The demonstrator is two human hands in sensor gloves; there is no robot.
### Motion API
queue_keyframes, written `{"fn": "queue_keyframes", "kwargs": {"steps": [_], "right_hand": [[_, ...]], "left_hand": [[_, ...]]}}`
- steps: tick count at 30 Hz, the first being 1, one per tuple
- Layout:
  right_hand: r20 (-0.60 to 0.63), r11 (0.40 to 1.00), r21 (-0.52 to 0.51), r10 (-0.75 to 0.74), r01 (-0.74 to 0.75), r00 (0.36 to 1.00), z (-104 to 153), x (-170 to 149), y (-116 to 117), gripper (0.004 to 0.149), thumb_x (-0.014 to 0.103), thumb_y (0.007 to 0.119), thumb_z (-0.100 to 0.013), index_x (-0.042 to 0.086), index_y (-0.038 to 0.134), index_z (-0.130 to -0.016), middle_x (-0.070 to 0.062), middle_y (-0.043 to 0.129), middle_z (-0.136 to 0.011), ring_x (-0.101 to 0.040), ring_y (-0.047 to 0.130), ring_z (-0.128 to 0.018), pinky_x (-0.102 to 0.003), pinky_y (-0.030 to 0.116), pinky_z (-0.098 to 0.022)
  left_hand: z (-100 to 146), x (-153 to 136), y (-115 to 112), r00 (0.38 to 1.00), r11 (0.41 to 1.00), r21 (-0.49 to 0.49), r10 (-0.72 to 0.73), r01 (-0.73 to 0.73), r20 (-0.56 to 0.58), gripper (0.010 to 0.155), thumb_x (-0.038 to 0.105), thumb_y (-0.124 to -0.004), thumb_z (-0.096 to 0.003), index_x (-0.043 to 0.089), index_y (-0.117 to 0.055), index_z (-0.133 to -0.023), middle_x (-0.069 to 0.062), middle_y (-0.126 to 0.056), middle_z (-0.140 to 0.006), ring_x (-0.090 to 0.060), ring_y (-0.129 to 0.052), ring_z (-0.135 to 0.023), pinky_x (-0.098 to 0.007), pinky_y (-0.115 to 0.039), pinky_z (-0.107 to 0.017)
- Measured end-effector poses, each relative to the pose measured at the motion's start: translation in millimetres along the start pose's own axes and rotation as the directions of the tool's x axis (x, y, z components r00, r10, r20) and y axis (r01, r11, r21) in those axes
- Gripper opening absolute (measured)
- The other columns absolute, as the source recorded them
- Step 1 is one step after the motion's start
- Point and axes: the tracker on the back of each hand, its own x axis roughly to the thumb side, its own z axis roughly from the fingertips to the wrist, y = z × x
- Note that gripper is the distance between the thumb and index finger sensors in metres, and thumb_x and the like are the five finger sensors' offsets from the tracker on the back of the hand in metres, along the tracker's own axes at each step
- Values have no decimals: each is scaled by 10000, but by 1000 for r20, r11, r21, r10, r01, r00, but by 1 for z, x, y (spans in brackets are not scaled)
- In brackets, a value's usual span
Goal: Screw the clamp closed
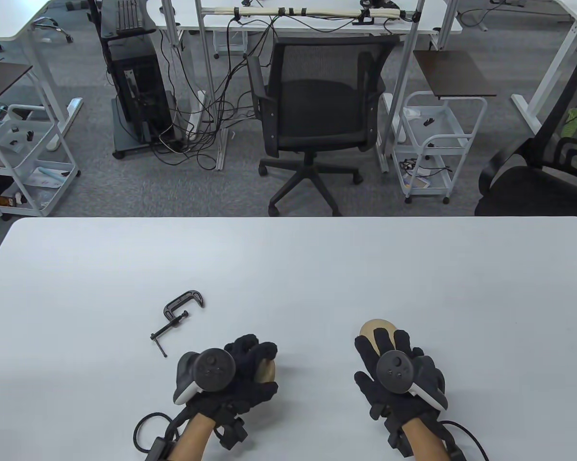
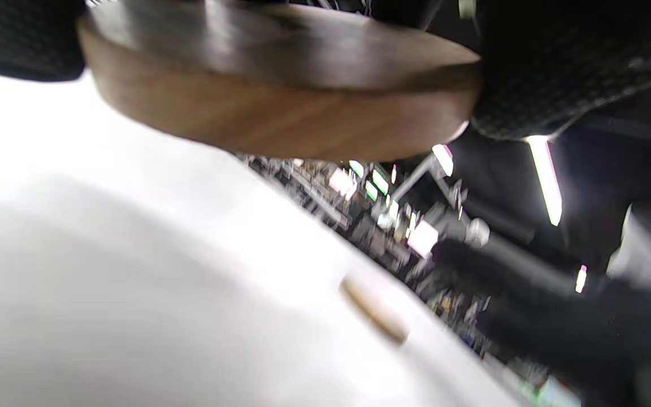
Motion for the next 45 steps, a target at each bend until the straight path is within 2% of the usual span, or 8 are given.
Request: {"fn": "queue_keyframes", "kwargs": {"steps": [7, 11, 18, 24, 28, 32, 38, 45], "right_hand": [[-13, 998, -21, -63, 62, 998, -3, -10, -14, 781, 527, 734, -495, 326, 315, -1123, -100, 146, -1209, -516, 57, -1024, -800, 203, -630], [4, 992, 3, -126, 126, 992, -15, -11, -36, 807, 534, 759, -488, 330, 313, -1128, -78, 117, -1213, -523, 41, -1025, -823, 214, -623], [-26, 993, 48, -106, 107, 994, -47, -10, -65, 860, 510, 841, -457, 319, 336, -1127, -54, 109, -1203, -561, 80, -1016, -866, 312, -592], [-125, 978, 196, -44, 68, 991, -81, -18, -40, 889, 471, 889, -433, 333, 336, -1115, -59, 110, -1197, -589, 103, -1003, -870, 358, -581], [-176, 977, 200, -40, 76, 984, -96, -27, -28, 893, 441, 902, -425, 319, 344, -1111, -83, 131, -1190, -599, 154, -1002, -862, 408, -578], [-223, 956, 287, -1, 66, 975, -107, -29, -18, 890, 430, 910, -424, 326, 352, -1109, -95, 117, -1185, -605, 167, -998, -852, 426, -582], [-273, 928, 371, 68, 39, 960, -119, -34, 5, 816, 397, 910, -435, 317, 437, -1096, -131, 223, -1172, -581, 327, -962, -736, 570, -591], [-262, 952, 305, 48, 35, 964, -122, -35, 7, 804, 406, 924, -405, 304, 484, -1069, -152, 290, -1151, -602, 371, -921, -744, 559, -550]], "left_hand": [[8, -7, 17, 983, 977, 111, 177, -181, 40, 807, 606, -887, -451, 361, -464, -1092, -274, -374, -1139, -596, -463, -945, -707, -756, -473], [13, -5, 22, 961, 944, 182, 264, -275, 82, 811, 609, -886, -451, 358, -460, -1094, -272, -374, -1139, -594, -464, -947, -704, -757, -474], [16, -2, 25, 963, 942, 205, 253, -267, 92, 814, 617, -878, -455, 358, -451, -1097, -272, -370, -1139, -592, -468, -945, -697, -759, -476], [15, -4, 25, 970, 948, 209, 226, -240, 88, 819, 619, -875, -457, 361, -437, -1099, -273, -362, -1140, -591, -461, -948, -695, -754, -481], [16, -4, 26, 972, 947, 221, 226, -234, 60, 815, 614, -875, -461, 358, -437, -1100, -270, -361, -1142, -594, -457, -946, -697, -751, -479], [16, -3, 27, 970, 942, 233, 234, -242, 59, 816, 618, -873, -460, 359, -437, -1099, -270, -364, -1140, -593, -462, -944, -696, -756, -475], [15, -4, 28, 967, 943, 211, 249, -256, 60, 815, 618, -873, -463, 360, -437, -1102, -264, -363, -1145, -595, -463, -944, -695, -755, -477], [13, -3, 24, 969, 951, 183, 242, -248, 55, 816, 619, -871, -465, 359, -435, -1103, -266, -360, -1144, -595, -461, -945, -693, -755, -480]]}}
